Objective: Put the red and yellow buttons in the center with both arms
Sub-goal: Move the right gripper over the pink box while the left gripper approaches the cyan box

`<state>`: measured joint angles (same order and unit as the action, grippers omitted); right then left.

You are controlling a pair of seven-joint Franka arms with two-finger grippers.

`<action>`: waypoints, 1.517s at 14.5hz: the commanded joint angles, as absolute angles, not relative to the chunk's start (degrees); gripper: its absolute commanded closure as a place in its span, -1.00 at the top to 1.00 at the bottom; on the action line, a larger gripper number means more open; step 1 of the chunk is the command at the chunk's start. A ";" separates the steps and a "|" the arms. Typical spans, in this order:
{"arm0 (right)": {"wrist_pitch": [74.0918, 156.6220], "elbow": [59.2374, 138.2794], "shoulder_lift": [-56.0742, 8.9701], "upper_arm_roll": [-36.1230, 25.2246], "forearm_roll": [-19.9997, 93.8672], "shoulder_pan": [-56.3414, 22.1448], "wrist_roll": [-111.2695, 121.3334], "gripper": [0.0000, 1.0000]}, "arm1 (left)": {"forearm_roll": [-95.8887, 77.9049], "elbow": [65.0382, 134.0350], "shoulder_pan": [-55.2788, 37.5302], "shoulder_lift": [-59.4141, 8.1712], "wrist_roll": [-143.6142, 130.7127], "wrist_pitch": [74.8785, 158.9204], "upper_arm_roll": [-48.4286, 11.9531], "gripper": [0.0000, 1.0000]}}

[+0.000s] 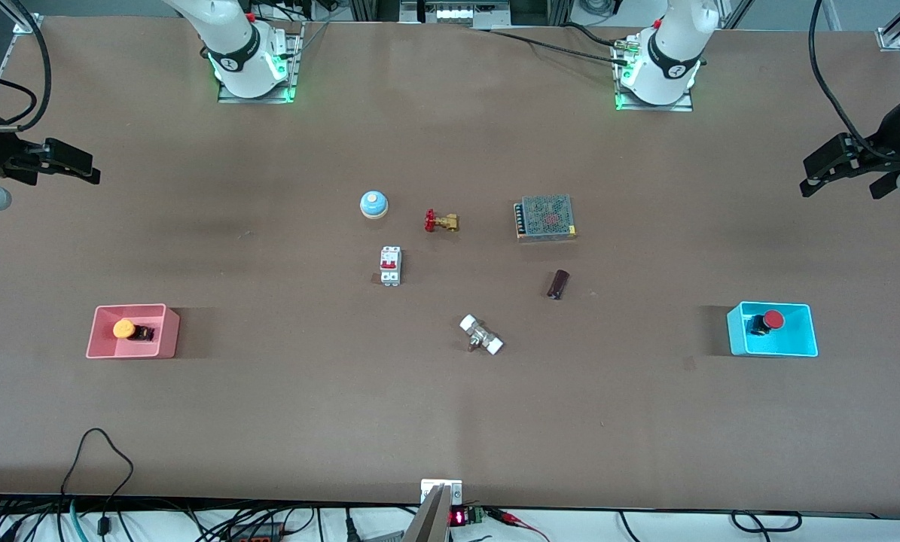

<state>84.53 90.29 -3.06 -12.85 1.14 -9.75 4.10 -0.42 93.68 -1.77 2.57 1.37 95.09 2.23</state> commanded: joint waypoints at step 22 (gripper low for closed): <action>119.69 85.87 -36.81 -13.10 0.88 -2.64 16.69 1.00 | -0.26 92.81 6.94 -18.97 13.00 109.85 3.52 1.00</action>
